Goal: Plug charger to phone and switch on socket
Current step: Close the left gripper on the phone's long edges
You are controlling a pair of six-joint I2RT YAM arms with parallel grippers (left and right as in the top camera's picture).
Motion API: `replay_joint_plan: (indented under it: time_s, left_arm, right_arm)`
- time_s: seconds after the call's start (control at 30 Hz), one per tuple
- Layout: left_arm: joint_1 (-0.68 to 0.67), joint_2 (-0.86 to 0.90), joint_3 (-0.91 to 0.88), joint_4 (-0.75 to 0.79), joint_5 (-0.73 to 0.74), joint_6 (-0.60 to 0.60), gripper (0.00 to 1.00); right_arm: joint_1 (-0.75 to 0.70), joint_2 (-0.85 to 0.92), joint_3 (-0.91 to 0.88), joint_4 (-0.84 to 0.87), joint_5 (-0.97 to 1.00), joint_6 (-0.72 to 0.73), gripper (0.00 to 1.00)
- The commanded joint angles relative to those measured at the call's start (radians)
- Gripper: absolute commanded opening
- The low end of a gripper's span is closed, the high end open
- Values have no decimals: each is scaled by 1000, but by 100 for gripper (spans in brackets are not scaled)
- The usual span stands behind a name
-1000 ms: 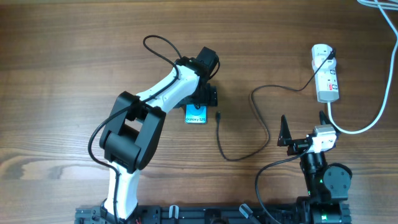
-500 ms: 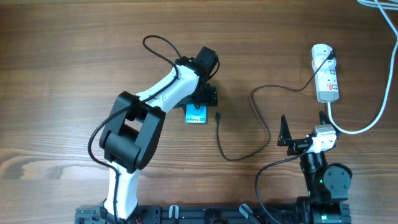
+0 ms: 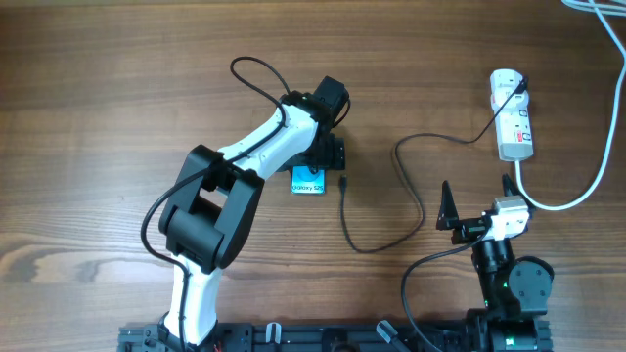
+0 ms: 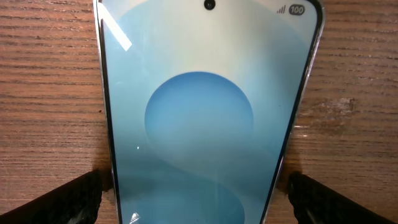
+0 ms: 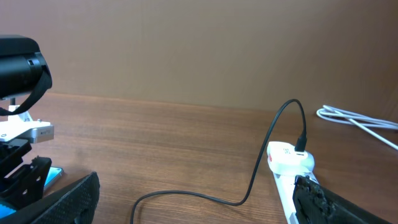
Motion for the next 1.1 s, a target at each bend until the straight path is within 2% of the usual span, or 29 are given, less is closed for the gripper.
replay_joint_plan:
  time_s: [0.0, 0.17, 0.3, 0.53, 0.87, 1.07]
  left_arm:
    - [-12, 63, -17, -2, 41, -3, 100]
    - [-12, 63, -17, -2, 41, -3, 94]
    - [-12, 63, -17, -2, 33, -3, 83]
    - [-12, 63, -17, -2, 33, -3, 78]
    - [-12, 62, -17, -10, 34, -3, 75]
    - [-12, 57, -1, -25, 34, -3, 69]
  right_arm:
    - [4, -7, -1, 2, 13, 4, 100]
    - [4, -7, -1, 2, 13, 4, 100]
    - [4, -7, -1, 2, 13, 4, 100]
    - [4, -7, -1, 2, 13, 4, 100]
    - [4, -7, -1, 2, 13, 5, 100]
    - [4, -7, -1, 2, 13, 4, 100]
